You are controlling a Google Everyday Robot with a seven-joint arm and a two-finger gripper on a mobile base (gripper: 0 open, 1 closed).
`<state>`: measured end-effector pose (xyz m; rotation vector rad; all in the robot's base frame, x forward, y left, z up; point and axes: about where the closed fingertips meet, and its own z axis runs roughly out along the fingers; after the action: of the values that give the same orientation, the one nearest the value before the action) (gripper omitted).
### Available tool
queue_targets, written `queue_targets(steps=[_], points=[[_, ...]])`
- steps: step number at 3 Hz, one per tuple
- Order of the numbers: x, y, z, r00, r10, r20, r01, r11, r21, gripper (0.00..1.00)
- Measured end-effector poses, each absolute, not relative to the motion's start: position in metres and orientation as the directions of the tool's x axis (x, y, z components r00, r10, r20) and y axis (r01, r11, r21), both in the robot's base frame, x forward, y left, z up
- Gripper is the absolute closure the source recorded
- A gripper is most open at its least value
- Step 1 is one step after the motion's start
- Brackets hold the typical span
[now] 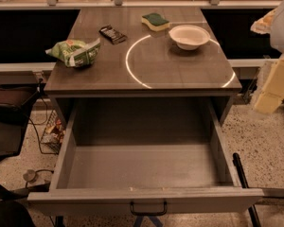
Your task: Place rxbar chocolate into top drawer
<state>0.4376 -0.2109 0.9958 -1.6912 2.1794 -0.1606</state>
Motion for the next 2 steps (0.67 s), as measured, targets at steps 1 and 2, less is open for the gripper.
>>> queue_targets(steps=[1,2], points=[[0.438,-0.211,0.996,-0.207,-0.953,-0.223,-0.91,0.271,-0.315,0.0],[0.456,-0.218,0.995,-0.241,-0.937,-0.252,-0.887,0.318,-0.335,0.0]])
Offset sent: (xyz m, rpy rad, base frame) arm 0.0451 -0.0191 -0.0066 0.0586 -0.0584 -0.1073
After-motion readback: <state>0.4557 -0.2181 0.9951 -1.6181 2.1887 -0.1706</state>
